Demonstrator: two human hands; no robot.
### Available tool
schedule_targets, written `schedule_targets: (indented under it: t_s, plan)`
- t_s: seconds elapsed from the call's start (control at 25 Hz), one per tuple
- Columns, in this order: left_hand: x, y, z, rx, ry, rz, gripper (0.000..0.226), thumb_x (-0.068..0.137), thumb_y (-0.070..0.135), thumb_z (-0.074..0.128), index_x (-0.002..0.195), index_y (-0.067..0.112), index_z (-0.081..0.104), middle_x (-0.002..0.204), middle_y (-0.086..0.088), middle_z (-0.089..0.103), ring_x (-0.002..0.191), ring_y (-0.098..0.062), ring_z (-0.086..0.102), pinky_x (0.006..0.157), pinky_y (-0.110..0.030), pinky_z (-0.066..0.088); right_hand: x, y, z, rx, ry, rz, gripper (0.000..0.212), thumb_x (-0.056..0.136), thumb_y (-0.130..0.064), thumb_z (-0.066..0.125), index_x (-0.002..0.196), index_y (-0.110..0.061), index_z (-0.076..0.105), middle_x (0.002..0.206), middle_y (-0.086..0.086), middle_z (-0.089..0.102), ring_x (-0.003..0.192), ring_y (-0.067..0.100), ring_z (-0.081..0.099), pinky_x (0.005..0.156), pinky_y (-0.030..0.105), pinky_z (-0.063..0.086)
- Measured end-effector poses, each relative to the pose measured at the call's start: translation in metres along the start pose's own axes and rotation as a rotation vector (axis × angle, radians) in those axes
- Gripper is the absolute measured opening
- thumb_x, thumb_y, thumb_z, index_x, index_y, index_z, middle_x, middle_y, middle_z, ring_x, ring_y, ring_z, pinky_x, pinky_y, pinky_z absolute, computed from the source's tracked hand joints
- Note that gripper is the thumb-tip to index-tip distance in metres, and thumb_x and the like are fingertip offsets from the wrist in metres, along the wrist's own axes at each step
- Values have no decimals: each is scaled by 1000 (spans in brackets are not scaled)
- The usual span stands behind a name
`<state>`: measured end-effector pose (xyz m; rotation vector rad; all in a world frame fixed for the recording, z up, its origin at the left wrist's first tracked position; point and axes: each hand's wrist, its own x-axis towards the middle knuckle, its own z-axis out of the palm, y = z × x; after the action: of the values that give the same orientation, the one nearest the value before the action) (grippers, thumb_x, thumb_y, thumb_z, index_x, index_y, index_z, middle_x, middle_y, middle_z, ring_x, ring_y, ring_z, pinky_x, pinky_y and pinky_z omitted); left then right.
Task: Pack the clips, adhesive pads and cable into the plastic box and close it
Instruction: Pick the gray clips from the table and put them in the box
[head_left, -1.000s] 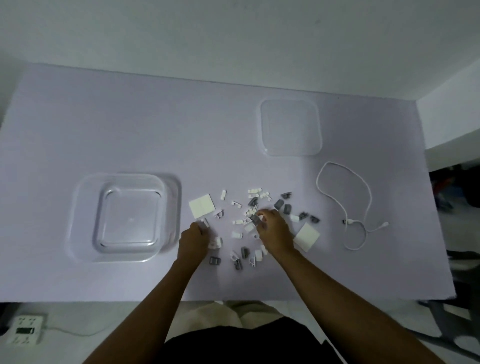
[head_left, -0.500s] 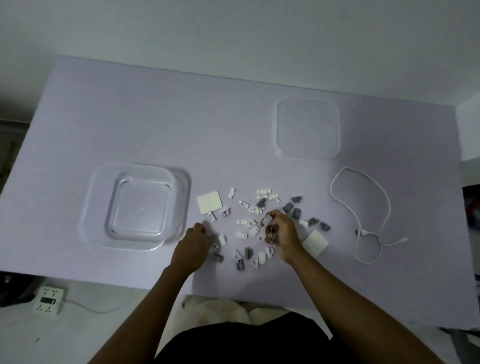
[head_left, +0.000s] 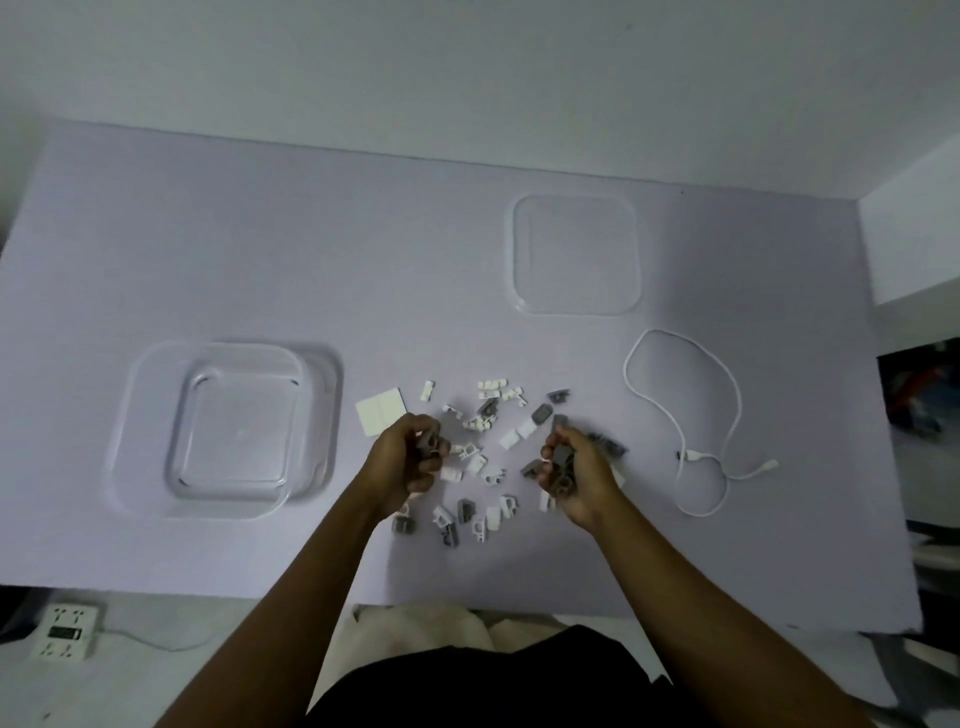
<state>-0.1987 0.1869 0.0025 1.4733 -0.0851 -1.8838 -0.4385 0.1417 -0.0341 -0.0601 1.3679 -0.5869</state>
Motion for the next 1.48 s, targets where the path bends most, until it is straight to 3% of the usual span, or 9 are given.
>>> schedule_targets:
  t_s: [0.2, 0.32, 0.44, 0.64, 0.76, 0.88, 1.0, 1.2, 1.48]
  plan:
    - [29, 15, 28, -24, -90, -37, 9, 74, 15, 40, 68, 14, 47, 59, -3, 40, 49, -16, 29, 42, -16, 17, 11, -5, -14, -609, 162, -329, 25, 92, -21, 65, 75, -3, 67, 63, 6, 55, 51, 16, 46, 48, 24, 38]
    - [50, 13, 45, 494, 131, 105, 22, 84, 14, 46, 63, 15, 39, 53, -1, 29, 49, -17, 23, 42, -19, 20, 24, -10, -9, -1012, 203, -758, 12, 91, -13, 66, 92, -3, 74, 85, 10, 71, 75, 18, 63, 69, 25, 49]
    - [70, 3, 55, 1147, 336, 359, 25, 92, 29, 53, 73, 13, 54, 65, -3, 56, 60, -19, 54, 56, -26, 41, 36, -18, 1, -1252, 181, -813, 35, 89, 0, 56, 118, -14, 72, 119, 9, 68, 105, 22, 65, 93, 26, 47]
    - [86, -7, 67, 1434, 440, 318, 38, 87, 44, 56, 111, 14, 56, 98, -10, 65, 90, -31, 64, 70, -33, 48, 50, -27, -2, -1311, 117, -823, 11, 88, -22, 69, 88, -12, 74, 96, 9, 70, 88, 25, 67, 76, 31, 52]
    - [93, -5, 65, 1400, 443, 303, 32, 88, 36, 57, 106, 10, 61, 93, -11, 68, 83, -28, 66, 66, -30, 46, 28, -31, -9, -664, 66, -575, 9, 92, -14, 63, 88, -12, 70, 76, 5, 64, 65, 17, 58, 54, 26, 44]
    - [98, 1, 66, 1286, 301, 298, 34, 93, 33, 54, 64, 14, 52, 69, -12, 61, 60, -20, 52, 54, -26, 35, 5, -36, -36, -101, -200, -271, 21, 87, -10, 39, 82, -9, 59, 71, 11, 46, 53, 18, 40, 45, 21, 24]
    - [87, 14, 70, 621, 62, 76, 34, 89, 32, 46, 59, 16, 42, 54, -3, 37, 46, -17, 33, 45, -22, 25, 1, -40, -54, -4, -220, -197, 28, 91, -28, 41, 78, -10, 58, 75, 12, 53, 51, 19, 41, 44, 20, 20]
    - [82, 20, 71, 48, -310, -71, 19, 66, 22, 41, 75, 10, 52, 62, -9, 44, 45, -17, 32, 42, -15, 20, 29, -37, -48, -786, 198, -574, 30, 85, -33, 74, 76, -9, 60, 67, 5, 62, 56, 17, 54, 50, 26, 44]
    - [92, 33, 104, 375, -110, -8, 33, 87, 40, 51, 65, 16, 50, 56, -1, 43, 43, -14, 30, 42, -21, 17, 45, -37, -15, -1414, 325, -646, 24, 88, -38, 64, 89, -14, 65, 87, 8, 72, 81, 29, 68, 69, 35, 56]
